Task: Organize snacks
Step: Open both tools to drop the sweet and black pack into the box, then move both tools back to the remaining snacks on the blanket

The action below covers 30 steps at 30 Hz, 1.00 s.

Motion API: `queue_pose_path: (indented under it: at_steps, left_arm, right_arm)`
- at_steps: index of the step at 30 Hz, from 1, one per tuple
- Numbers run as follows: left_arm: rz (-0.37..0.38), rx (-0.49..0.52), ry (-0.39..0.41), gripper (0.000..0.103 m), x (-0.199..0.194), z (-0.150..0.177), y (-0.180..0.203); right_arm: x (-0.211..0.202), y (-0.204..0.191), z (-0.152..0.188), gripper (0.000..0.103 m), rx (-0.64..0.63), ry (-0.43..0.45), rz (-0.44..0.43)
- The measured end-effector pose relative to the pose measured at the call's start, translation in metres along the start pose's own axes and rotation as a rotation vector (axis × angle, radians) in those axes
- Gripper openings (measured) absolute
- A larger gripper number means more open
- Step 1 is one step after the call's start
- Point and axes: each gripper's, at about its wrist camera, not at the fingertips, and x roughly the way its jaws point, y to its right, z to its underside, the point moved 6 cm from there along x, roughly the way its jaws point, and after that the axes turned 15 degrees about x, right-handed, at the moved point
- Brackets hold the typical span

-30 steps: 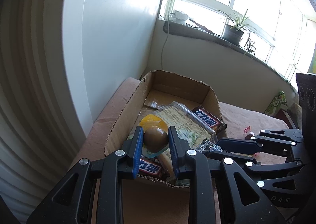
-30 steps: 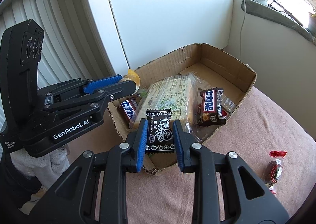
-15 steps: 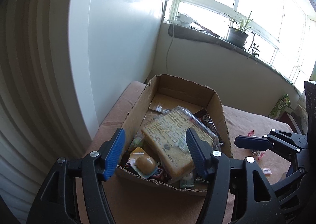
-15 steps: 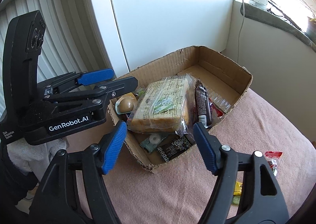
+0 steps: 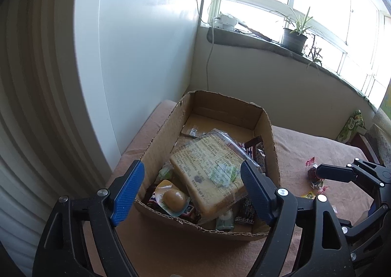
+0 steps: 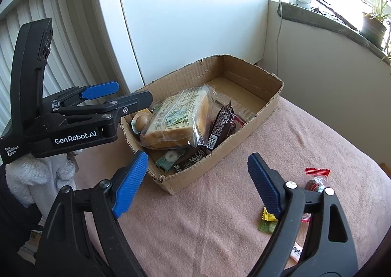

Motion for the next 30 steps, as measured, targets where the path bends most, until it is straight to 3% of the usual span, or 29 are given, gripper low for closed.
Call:
queue_pose_path:
  at_steps: [13, 21, 30]
  left_arm:
    - [0.031, 0.035, 0.003, 0.081, -0.006, -0.003, 0.031]
    - [0.098, 0.062, 0.027, 0.081, -0.014, -0.005, 0.062]
    - [0.192, 0.148, 0.048, 0.081, -0.021, -0.011, 0.111]
  right_arm:
    - [-0.046, 0.051, 0.029, 0.087, 0.052, 0.034, 0.065]
    - [-0.066, 0.087, 0.061, 0.087, 0.04, 0.002, 0.133]
    - [-0.067, 0.117, 0.084, 0.087, 0.069, -0.049, 0.125]
